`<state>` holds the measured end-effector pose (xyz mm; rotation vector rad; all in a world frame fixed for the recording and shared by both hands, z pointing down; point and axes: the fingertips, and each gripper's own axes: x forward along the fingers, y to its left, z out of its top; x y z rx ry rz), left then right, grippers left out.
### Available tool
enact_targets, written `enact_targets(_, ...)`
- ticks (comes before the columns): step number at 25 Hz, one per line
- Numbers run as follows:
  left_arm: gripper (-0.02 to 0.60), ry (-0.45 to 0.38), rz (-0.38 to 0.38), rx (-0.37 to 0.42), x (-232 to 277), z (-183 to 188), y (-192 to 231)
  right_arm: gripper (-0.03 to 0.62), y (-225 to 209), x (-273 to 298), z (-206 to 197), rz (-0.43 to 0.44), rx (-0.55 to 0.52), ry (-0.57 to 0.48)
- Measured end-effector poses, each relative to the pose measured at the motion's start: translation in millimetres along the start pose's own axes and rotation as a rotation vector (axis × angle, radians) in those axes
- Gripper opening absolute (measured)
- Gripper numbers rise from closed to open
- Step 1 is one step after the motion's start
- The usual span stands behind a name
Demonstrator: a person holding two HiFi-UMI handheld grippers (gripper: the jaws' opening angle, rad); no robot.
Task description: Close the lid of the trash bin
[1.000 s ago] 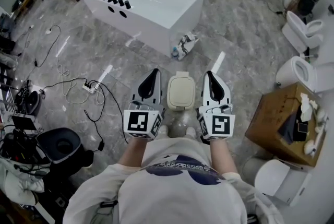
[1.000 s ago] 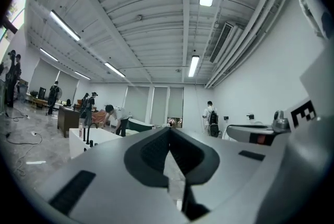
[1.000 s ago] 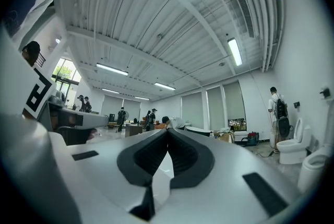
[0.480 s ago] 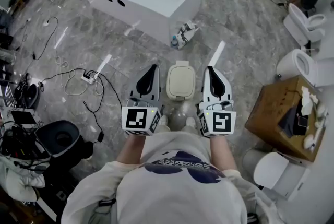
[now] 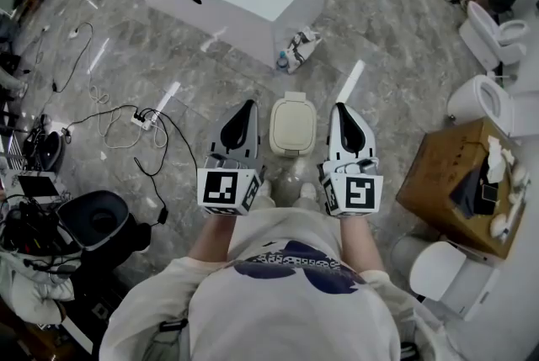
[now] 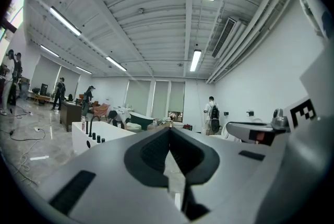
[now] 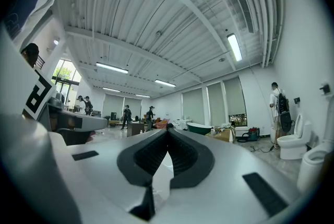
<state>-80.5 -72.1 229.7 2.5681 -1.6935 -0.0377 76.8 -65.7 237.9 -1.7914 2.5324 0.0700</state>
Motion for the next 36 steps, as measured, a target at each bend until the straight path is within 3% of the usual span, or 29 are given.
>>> enact_targets(36, -0.002, 0.029, 0.033, -0.011, 6.7, -9.4, 10.2, 0.008, -6.5, 12.5, -12.1, 0.010, 0.004, 0.044)
